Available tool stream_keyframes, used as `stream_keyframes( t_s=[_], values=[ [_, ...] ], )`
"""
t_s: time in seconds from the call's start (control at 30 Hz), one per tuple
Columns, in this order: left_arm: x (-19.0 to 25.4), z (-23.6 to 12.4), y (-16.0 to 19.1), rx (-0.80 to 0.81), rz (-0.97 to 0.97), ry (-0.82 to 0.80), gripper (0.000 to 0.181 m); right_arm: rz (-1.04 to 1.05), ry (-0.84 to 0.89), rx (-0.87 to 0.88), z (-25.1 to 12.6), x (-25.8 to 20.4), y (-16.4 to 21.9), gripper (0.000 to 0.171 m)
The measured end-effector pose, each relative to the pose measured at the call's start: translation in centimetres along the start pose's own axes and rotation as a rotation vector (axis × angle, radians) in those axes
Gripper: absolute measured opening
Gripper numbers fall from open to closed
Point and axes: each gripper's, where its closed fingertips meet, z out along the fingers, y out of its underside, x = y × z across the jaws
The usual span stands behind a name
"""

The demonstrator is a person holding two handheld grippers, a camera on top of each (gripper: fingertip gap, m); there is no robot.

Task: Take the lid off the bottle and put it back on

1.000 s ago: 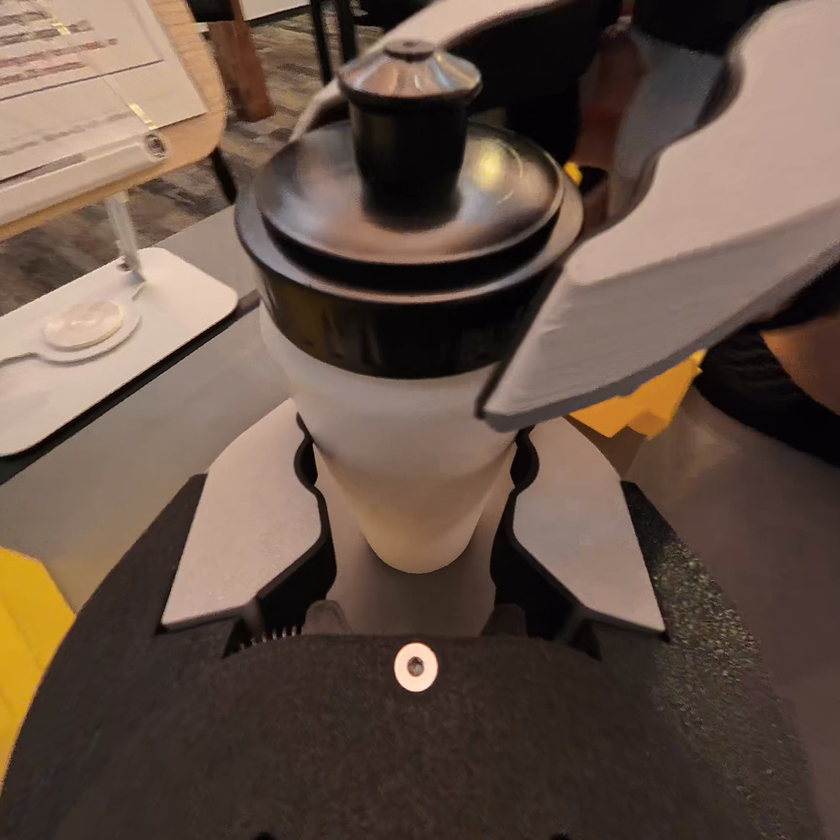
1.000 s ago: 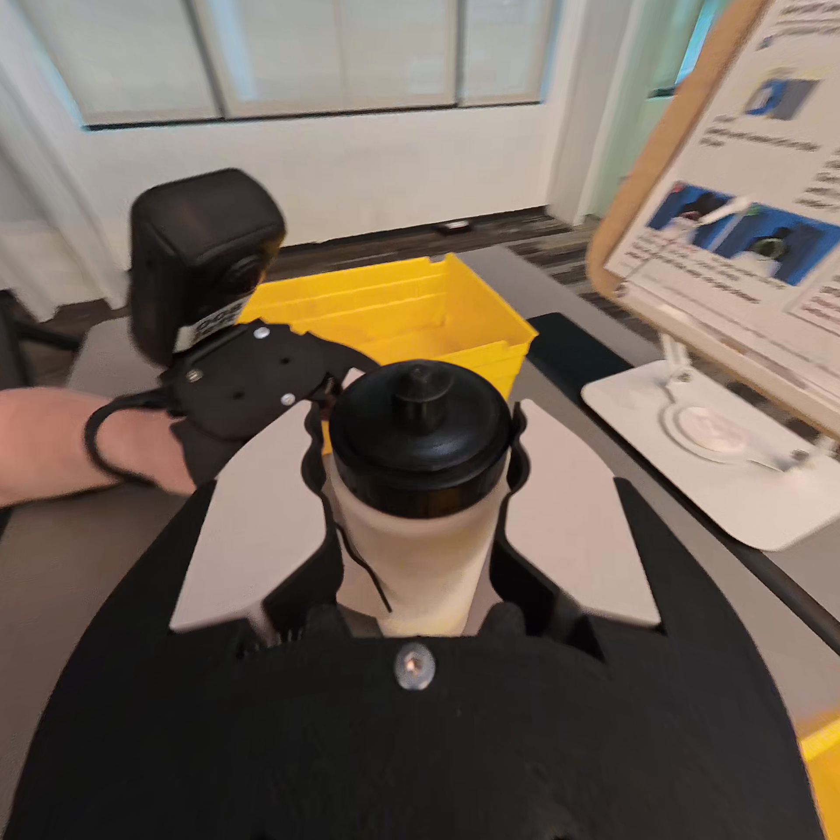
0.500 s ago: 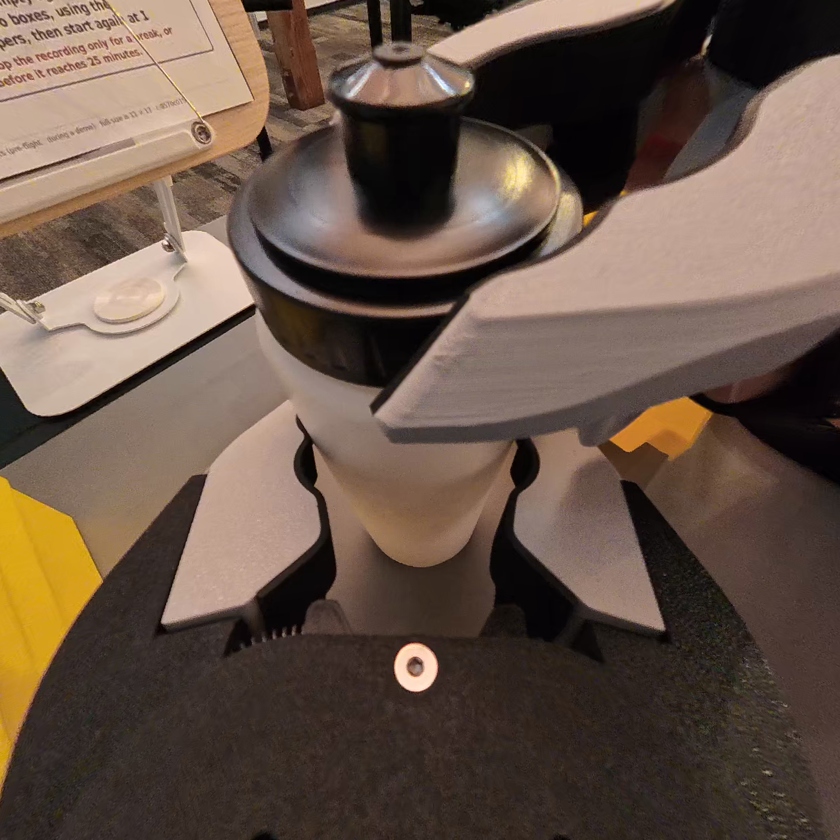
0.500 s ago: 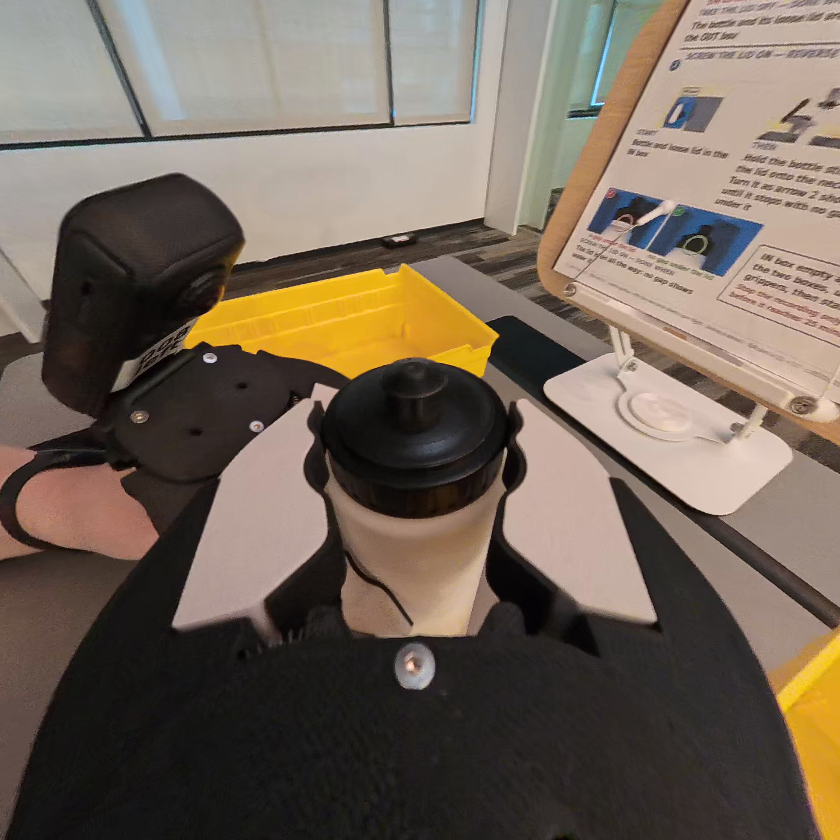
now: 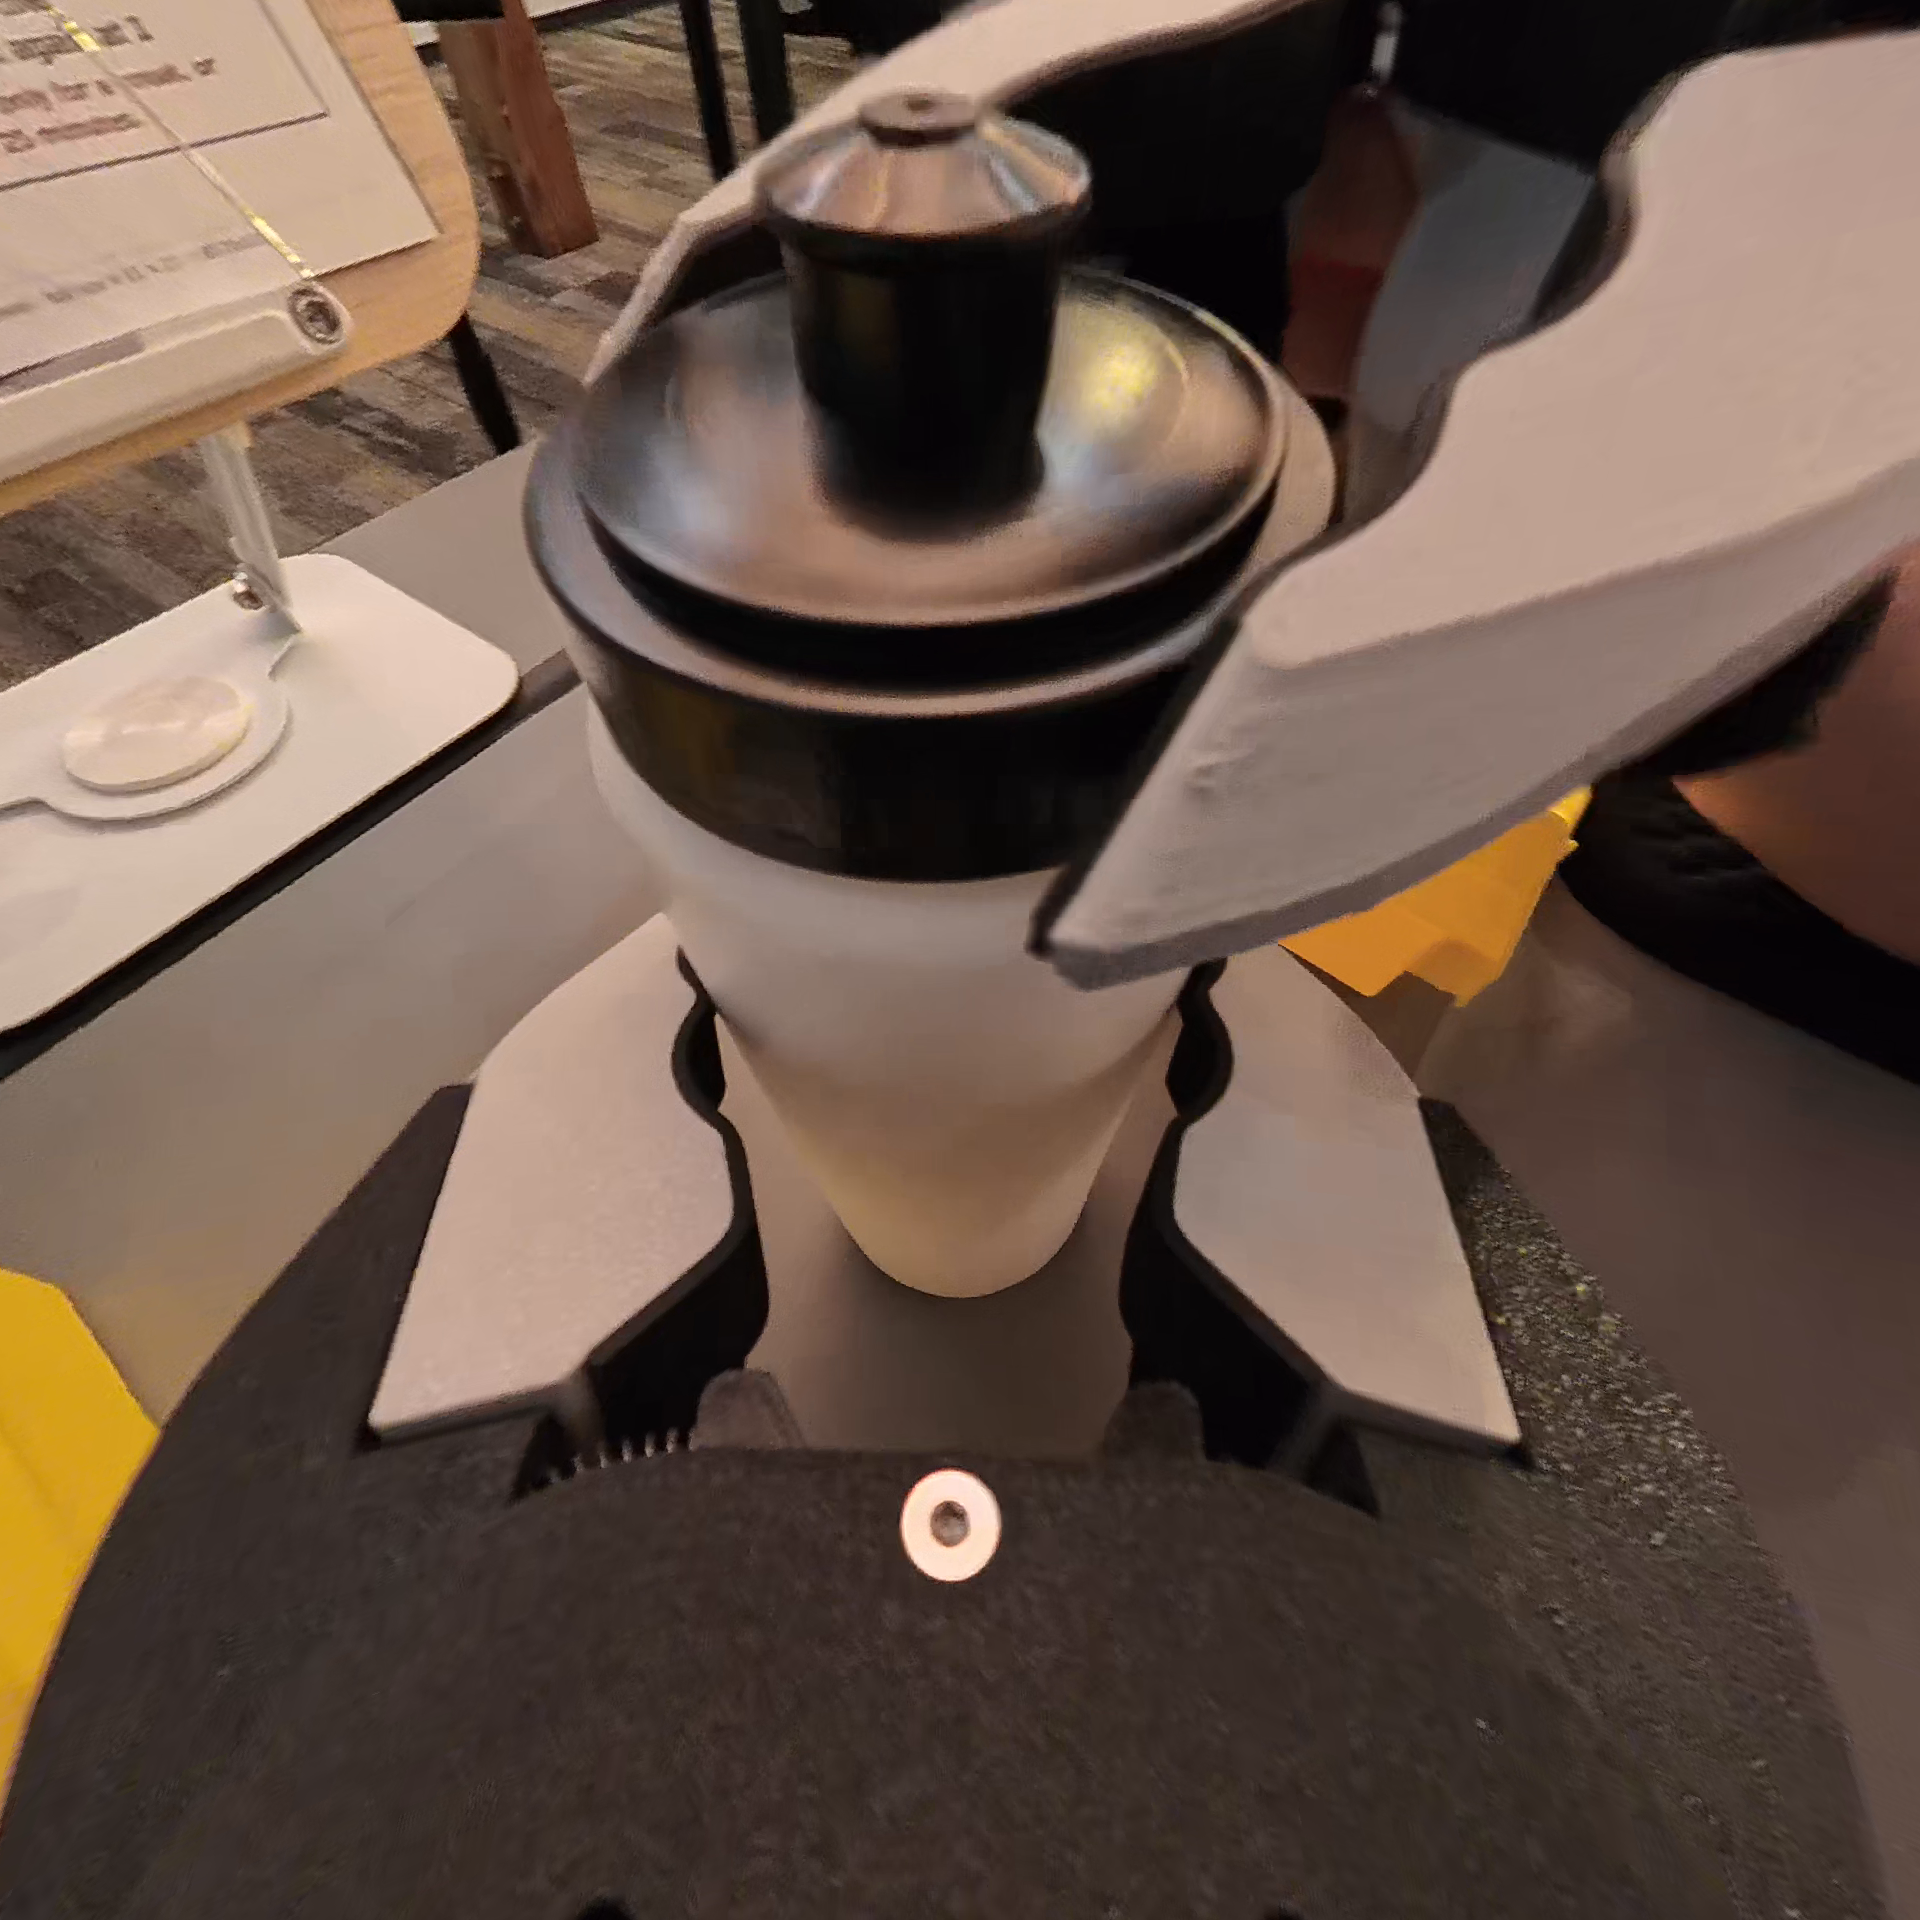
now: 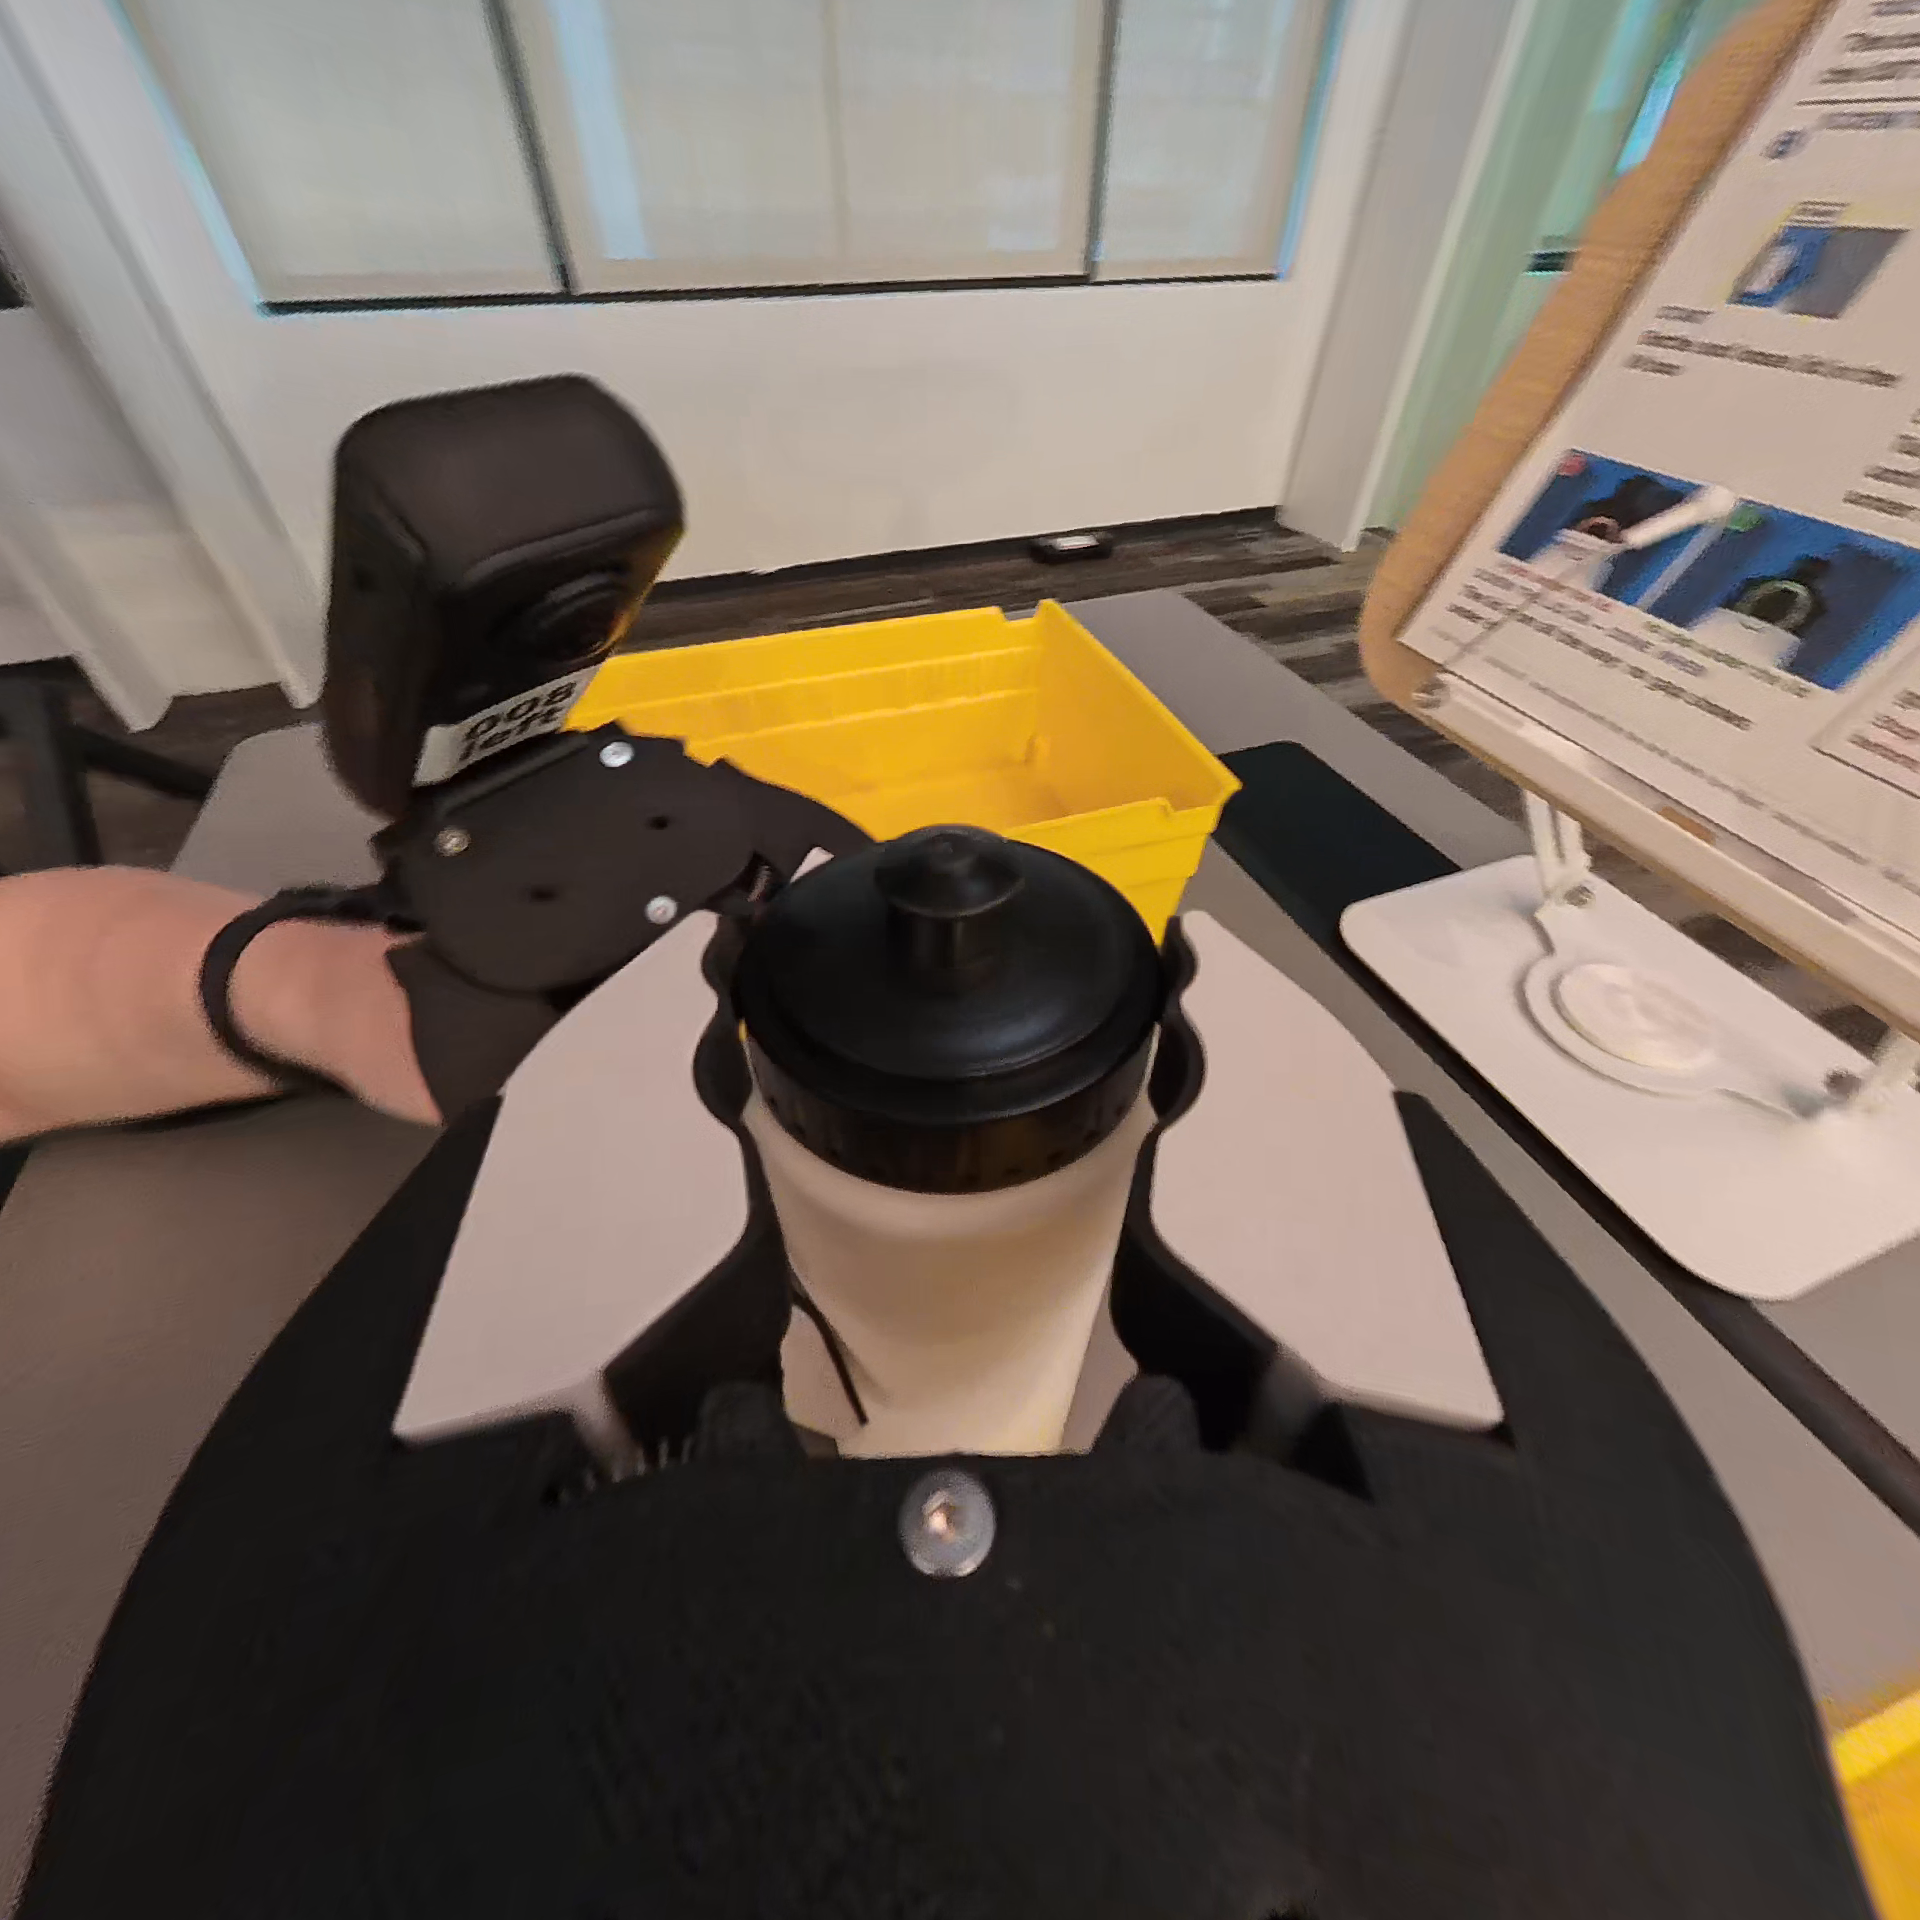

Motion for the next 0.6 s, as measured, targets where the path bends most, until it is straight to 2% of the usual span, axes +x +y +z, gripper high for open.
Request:
stream_keyframes(
  t_s=[0.13, 0.2, 0.3, 0.47, 0.6],
  values=[
    [-0.3, -0.1, 0.1, -0.009, -0.021, -0.077, 0.085, 0.033, 0.227, 0.027, 0.2, 0.5, -0.1, 0.078],
    [-0.3, -0.2, 0.2, -0.021, -0.017, -0.072, 0.085, 0.034, 0.247, 0.023, 0.2, 0.4, -0.2, 0.078],
    [-0.1, -0.1, 0.2, -0.016, -0.004, -0.016, 0.085, 0.005, 0.150, -0.002, 0.2, 0.3, -0.2, 0.077],
    [1.6, 0.0, 0.2, -0.019, 0.099, 0.111, 0.085, -0.039, -0.157, -0.071, -0.7, -1.2, 0.4, 0.080],
    [1.6, 0.0, 0.2, -0.009, 0.089, 0.127, 0.086, -0.059, -0.160, -0.074, -0.9, -1.2, 0.5, 0.078]
  ],
)
